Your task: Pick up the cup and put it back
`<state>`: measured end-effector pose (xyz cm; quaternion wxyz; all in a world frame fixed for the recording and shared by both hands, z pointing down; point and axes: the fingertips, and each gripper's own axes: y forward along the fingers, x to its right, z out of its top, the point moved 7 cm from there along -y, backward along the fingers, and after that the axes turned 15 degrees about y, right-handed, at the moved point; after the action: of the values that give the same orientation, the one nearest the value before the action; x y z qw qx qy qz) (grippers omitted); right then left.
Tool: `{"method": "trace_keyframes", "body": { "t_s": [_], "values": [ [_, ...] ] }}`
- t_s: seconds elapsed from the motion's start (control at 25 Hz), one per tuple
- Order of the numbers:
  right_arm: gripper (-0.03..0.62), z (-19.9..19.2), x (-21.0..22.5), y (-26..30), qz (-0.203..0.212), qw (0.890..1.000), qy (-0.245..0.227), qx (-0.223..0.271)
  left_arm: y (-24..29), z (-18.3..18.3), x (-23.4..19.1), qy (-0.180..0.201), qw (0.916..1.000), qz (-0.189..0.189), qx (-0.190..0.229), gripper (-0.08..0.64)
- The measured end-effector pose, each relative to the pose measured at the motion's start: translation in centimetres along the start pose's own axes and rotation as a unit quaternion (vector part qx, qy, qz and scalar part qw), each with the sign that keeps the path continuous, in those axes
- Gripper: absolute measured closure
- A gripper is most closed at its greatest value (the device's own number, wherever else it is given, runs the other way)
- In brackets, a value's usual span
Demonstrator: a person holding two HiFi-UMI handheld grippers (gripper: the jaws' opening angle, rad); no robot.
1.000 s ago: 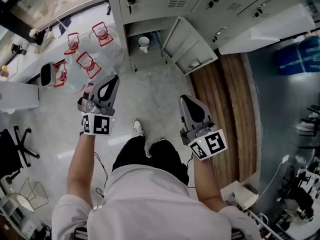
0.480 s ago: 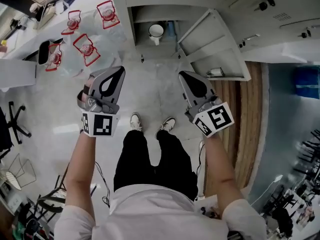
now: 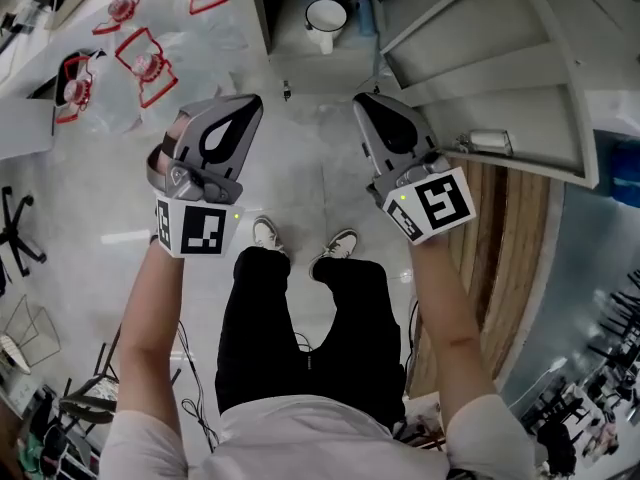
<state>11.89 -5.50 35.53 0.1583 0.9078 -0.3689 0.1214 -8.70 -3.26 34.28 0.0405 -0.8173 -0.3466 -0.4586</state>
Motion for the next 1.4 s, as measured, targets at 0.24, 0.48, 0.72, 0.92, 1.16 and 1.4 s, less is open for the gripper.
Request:
{"method": "trace_keyframes", "body": {
  "t_s": [0.24, 0.48, 0.72, 0.92, 1.16, 1.4],
  "values": [
    [0.574, -3.8, 2.9, 3.2, 0.0, 1.0, -0.02, -0.001, 2.1, -3.3, 3.2, 0.005, 1.0, 0.002, 0.005, 0.54],
    [0.572, -6.3, 5.7, 6.0, 0.007, 1.0, -0.022, 0.011, 4.4, -6.5, 5.9, 0.016, 0.9999, -0.003, 0.005, 0.54],
    [0.518, -8.5, 7.5, 8.7, 0.023, 0.999, -0.033, 0.009, 6.1, -8.4, 7.3, 0.018, 0.9998, 0.001, 0.009, 0.54],
    [0.472, -9.7, 9.8, 10.9, 0.026, 1.0, -0.007, 0.01, 6.9, -9.9, 7.9, 0.016, 0.9997, 0.011, 0.013, 0.54],
    [0.458, -10.8, 11.5, 12.5, 0.042, 0.999, -0.004, 0.009, 7.7, -11.4, 8.7, 0.017, 0.9994, 0.018, 0.023, 0.54],
    [0.453, -11.0, 11.5, 14.2, 0.068, 0.997, -0.037, 0.008, 8.2, -12.5, 9.6, 0.035, 0.999, 0.017, 0.023, 0.54]
  ]
}}
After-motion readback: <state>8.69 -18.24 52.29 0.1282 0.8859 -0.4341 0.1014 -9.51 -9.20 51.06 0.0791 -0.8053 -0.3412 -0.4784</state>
